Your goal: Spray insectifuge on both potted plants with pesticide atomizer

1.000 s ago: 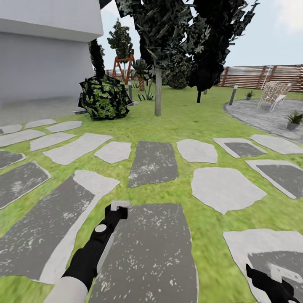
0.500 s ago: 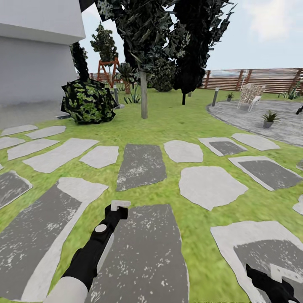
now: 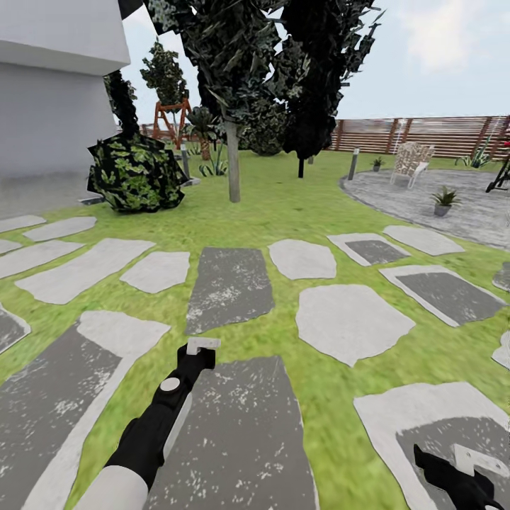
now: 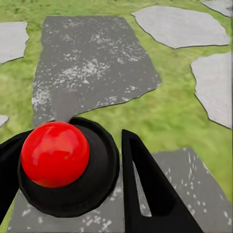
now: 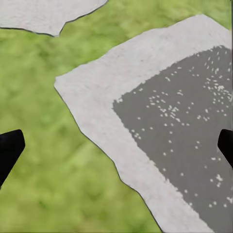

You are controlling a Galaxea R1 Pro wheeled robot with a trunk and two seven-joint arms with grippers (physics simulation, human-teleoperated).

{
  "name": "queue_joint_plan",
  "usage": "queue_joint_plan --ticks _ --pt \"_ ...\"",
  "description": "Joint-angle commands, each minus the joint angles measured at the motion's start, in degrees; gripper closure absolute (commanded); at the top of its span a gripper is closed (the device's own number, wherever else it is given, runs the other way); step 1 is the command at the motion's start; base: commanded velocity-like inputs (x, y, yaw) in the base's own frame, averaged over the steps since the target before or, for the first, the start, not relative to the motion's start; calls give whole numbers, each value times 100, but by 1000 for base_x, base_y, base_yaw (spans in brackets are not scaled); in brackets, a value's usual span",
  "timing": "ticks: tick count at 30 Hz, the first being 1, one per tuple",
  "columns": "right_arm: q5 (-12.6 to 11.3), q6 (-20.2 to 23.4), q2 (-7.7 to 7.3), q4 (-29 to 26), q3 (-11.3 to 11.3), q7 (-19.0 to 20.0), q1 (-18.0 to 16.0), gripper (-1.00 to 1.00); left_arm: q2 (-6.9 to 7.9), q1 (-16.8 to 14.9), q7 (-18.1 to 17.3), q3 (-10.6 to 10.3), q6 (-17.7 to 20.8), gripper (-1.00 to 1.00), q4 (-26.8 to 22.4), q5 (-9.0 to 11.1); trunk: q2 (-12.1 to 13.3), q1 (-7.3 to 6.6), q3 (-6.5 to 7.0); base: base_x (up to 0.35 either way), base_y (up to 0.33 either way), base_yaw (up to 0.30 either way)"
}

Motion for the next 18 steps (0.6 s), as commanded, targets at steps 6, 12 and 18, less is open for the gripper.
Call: queue_joint_plan --ticks 6,12,18 --pt "-3 32 0 -6 -2 6 -3 -100 -1 0 19 -3 34 100 -12 -33 -2 2 16 338 0 -235" --pt "-6 33 0 -6 -2 6 -3 -100 -3 0 19 -6 34 100 -12 -25 -2 2 38 338 0 -249" --pt "-6 33 0 -5 -2 6 -3 -100 -3 0 19 -1 34 100 -12 -24 -2 2 60 338 0 -250"
